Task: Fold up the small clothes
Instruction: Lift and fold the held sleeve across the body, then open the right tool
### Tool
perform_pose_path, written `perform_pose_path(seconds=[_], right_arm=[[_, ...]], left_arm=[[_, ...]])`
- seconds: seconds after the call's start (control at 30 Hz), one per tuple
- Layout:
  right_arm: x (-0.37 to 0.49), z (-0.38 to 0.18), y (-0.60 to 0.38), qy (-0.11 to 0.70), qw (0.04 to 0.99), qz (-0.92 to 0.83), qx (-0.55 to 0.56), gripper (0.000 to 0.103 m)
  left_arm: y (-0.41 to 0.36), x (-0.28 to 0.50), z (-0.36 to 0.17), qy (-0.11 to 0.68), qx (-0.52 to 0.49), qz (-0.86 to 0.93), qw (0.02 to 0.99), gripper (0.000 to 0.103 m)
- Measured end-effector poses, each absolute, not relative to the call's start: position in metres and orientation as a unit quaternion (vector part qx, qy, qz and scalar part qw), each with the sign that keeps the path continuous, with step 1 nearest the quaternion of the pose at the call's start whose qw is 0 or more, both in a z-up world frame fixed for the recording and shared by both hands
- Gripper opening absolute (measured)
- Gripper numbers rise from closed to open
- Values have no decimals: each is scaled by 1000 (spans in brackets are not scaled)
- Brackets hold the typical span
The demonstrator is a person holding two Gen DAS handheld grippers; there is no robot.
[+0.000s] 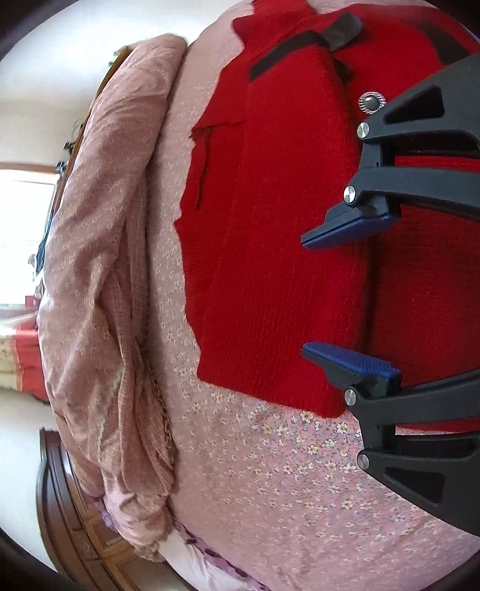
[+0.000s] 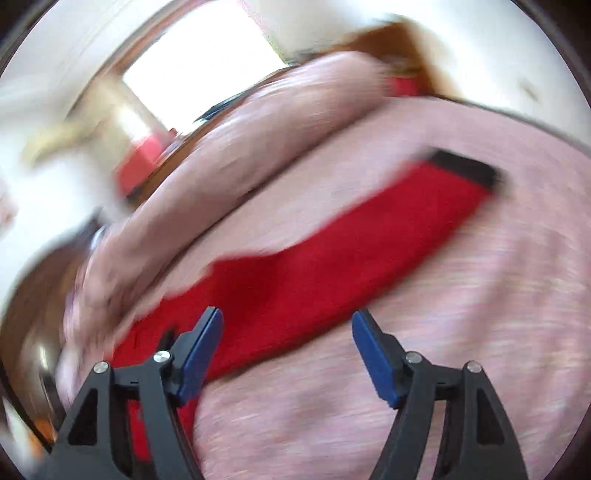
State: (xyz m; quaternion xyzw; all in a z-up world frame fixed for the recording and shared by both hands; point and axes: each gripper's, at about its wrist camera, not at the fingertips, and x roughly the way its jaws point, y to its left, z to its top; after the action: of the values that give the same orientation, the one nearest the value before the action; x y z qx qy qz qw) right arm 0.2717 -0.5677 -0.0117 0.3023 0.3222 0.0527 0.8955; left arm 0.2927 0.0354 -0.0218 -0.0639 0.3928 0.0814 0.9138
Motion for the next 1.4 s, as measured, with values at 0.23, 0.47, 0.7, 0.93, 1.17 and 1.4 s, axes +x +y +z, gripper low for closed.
perform_pose_path(seconds=[0.23, 0.47, 0.7, 0.93, 1.17, 1.4], right_arm=[[275, -53, -706, 285, 817, -18, 502, 76], [318, -47, -714, 304, 843, -38, 442, 76], [359, -44, -707, 304, 879, -35, 366, 74], [354, -36, -701, 272, 885, -77, 371, 11], [341, 47, -630, 207, 930, -31, 301, 11], [325, 119, -488, 166, 955, 75, 235, 11]], left_arm=[[52, 300, -24, 397, -135, 118, 900, 46], [45, 299, -29, 402, -104, 120, 902, 46], [48, 297, -27, 407, -105, 111, 900, 46], [52, 294, -25, 408, -115, 107, 899, 46], [70, 287, -7, 397, -153, 120, 897, 46], [95, 263, 20, 401, -215, 98, 885, 46]])
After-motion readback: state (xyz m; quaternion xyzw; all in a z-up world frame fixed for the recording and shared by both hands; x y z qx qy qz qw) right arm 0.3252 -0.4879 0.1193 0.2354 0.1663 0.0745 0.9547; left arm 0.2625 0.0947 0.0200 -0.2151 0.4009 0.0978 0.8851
